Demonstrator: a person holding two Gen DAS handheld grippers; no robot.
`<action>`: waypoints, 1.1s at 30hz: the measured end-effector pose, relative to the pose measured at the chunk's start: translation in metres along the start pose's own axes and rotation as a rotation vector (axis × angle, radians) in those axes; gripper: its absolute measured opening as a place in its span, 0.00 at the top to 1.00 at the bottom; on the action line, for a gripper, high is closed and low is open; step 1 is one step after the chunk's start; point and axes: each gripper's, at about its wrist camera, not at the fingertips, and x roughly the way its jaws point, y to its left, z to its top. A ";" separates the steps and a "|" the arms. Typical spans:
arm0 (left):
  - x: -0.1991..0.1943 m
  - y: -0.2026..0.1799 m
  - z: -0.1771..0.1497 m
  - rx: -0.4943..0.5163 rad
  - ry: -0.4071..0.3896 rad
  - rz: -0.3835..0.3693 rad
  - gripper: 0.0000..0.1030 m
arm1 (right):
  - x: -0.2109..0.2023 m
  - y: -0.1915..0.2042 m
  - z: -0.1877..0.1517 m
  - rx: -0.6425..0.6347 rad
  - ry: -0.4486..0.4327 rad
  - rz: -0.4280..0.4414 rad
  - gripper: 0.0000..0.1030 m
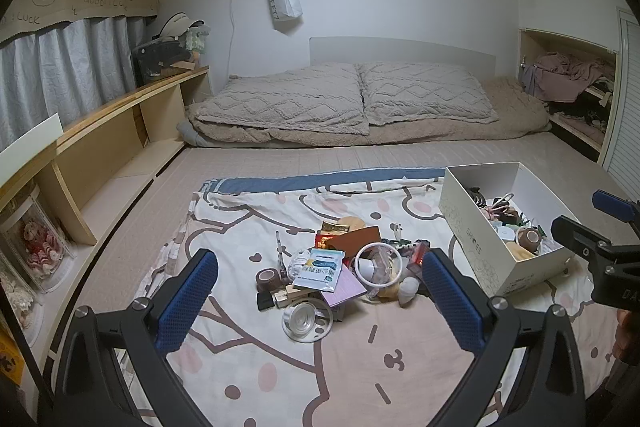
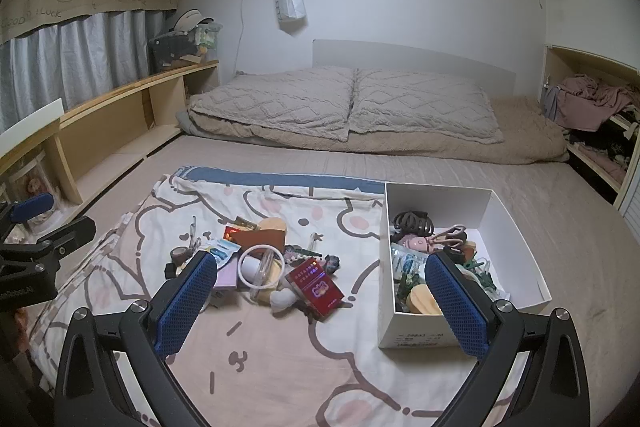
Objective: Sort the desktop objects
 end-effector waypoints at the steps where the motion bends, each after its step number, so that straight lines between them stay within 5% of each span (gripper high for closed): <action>1: 0.000 0.000 0.000 -0.001 0.001 -0.001 0.00 | 0.000 0.000 0.000 0.001 0.000 0.000 0.00; 19: -0.007 0.003 0.001 -0.018 -0.013 -0.021 0.00 | -0.007 0.002 0.002 -0.012 -0.035 -0.004 0.00; 33: -0.015 0.018 0.015 0.008 -0.071 0.043 0.00 | -0.016 0.014 0.015 -0.098 -0.103 -0.041 0.00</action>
